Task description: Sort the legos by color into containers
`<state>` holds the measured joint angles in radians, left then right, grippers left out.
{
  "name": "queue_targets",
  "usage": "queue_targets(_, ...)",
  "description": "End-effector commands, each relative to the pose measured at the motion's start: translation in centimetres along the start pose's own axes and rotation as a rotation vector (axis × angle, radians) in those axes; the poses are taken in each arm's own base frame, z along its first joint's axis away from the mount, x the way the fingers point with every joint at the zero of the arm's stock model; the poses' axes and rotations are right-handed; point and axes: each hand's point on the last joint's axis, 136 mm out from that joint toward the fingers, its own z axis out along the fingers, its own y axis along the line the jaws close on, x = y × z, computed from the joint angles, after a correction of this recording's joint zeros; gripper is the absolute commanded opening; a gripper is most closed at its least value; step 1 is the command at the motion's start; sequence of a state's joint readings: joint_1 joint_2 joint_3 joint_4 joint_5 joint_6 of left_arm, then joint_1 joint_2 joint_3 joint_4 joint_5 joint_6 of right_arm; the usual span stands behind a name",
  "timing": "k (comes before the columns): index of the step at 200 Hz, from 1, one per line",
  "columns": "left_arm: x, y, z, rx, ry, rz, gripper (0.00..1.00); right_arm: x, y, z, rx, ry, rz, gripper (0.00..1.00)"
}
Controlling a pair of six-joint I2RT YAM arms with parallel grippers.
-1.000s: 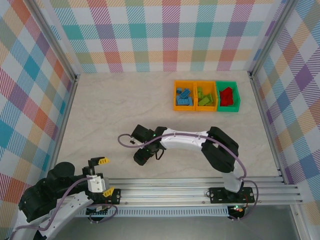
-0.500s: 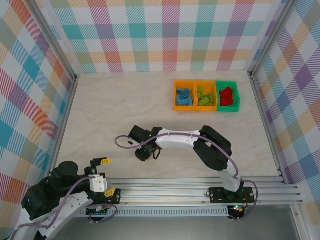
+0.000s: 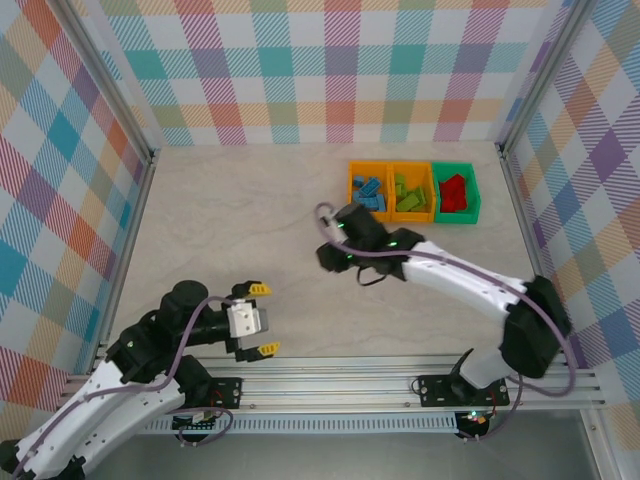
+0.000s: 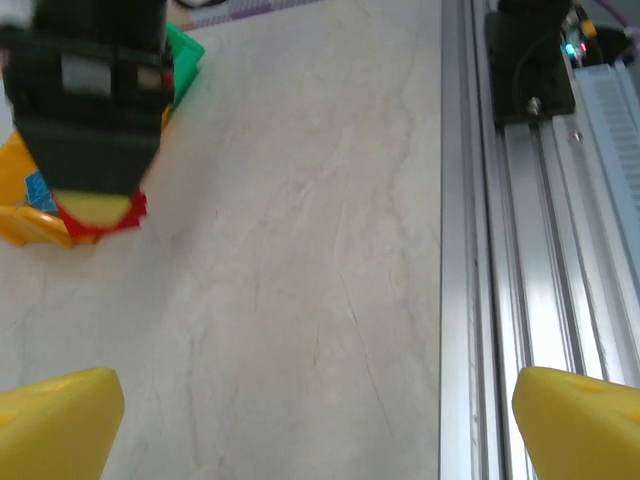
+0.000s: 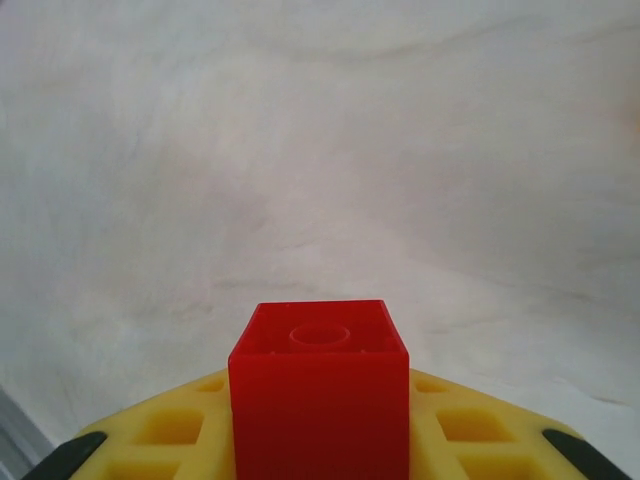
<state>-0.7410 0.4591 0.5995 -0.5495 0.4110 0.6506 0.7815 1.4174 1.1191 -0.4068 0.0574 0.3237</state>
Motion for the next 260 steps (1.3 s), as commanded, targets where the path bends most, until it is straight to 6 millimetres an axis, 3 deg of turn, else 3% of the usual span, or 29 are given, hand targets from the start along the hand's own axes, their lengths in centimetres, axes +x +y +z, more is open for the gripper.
queue_targets(1,-3.8,2.6,1.6,-0.056,-0.154,-0.059,1.0,-1.7,-3.5,-3.2,0.01,-0.111,0.166,0.27)
queue_targets(35,-5.7,8.2,4.3,-0.209,-0.206,-0.313,1.0,-3.3,-11.3,-6.5,0.126,-0.2,0.33,0.26)
queue_targets(46,-6.0,9.0,5.3,-0.214,-0.203,-0.347,1.0,-4.0,-13.8,-7.3,0.151,-0.222,0.386,0.26)
queue_targets(80,-7.1,9.4,7.5,-0.224,-0.225,-0.384,1.0,-5.9,-22.1,-9.0,0.199,-0.297,0.61,0.27)
queue_targets(113,-6.9,8.1,8.6,-0.196,-0.183,-0.398,1.0,-7.7,-28.7,-8.5,0.28,-0.318,0.724,0.26)
queue_targets(153,-4.1,9.0,7.6,-0.316,-0.057,-0.572,1.0,-10.1,-36.5,-6.5,0.419,-0.313,0.806,0.28)
queue_targets(193,2.2,11.9,4.2,-0.65,0.17,-0.75,1.0,-11.6,-40.5,-3.7,0.427,-0.242,0.855,0.35)
queue_targets(236,4.3,13.4,3.0,-0.748,0.223,-0.759,1.0,-11.5,-41.2,-2.8,0.433,-0.192,0.841,0.44)
queue_targets(260,5.5,14.8,2.1,-0.826,0.252,-0.753,1.0,-11.2,-40.9,-3.3,0.436,-0.157,0.826,0.58)
